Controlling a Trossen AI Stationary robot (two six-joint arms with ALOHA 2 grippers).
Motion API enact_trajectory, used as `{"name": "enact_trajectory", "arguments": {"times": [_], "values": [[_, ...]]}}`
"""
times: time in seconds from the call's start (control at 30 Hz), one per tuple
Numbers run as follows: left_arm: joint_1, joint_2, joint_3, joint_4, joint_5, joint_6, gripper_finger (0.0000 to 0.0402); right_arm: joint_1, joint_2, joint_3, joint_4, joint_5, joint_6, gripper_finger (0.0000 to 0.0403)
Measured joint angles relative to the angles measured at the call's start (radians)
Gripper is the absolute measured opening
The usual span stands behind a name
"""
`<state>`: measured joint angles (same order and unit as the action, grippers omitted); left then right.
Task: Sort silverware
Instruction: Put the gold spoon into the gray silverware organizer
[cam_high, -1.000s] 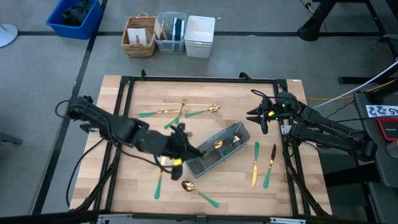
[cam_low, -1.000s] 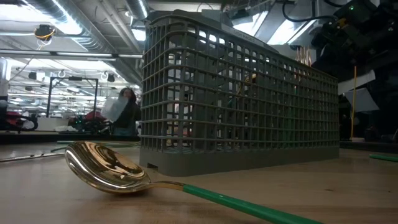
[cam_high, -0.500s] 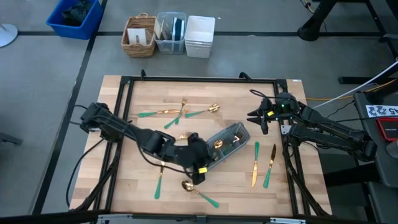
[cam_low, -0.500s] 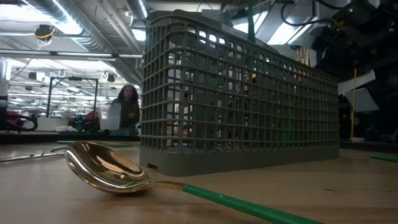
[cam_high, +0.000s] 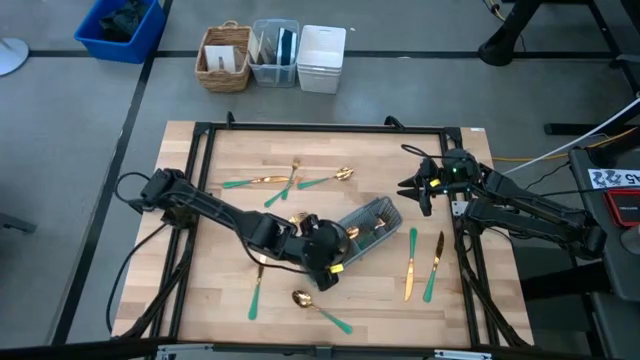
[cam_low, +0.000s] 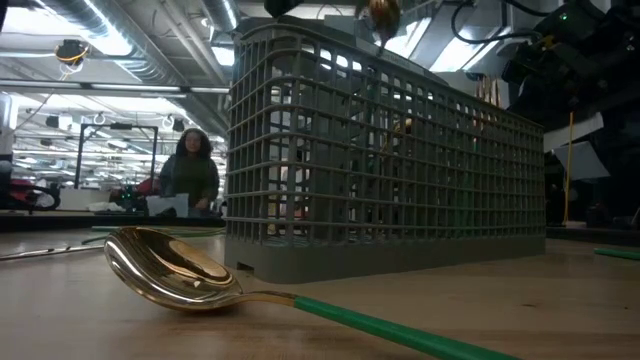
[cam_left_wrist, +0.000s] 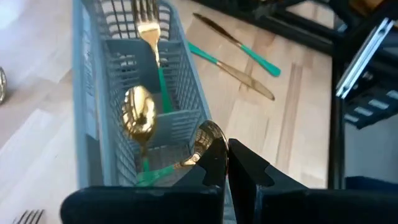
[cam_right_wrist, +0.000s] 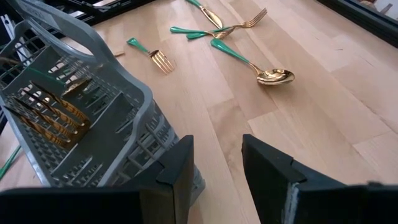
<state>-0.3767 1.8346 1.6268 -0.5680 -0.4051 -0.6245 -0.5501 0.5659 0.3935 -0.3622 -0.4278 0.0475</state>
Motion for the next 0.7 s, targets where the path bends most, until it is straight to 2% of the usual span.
{"name": "enact_trajectory", "arguments": {"times": [0.13, 0.43, 0.7], "values": [[-0.001, 0.013, 0.0, -0.001, 0.002, 0.061, 0.0018, 0.0, 0.0, 0.0, 0.0, 0.0, 0.0, 0.0136], [0.018, 0.016, 0.0, 0.004, -0.004, 0.074, 0.0099, 0.0, 0.0, 0.0, 0.0, 0.0, 0.0, 0.0136], [0.01, -0.044, 0.005, -0.043, 0.075, 0.141, 0.0109, 0.0, 0.0, 0.0, 0.0, -0.002, 0.0, 0.0136]]}}
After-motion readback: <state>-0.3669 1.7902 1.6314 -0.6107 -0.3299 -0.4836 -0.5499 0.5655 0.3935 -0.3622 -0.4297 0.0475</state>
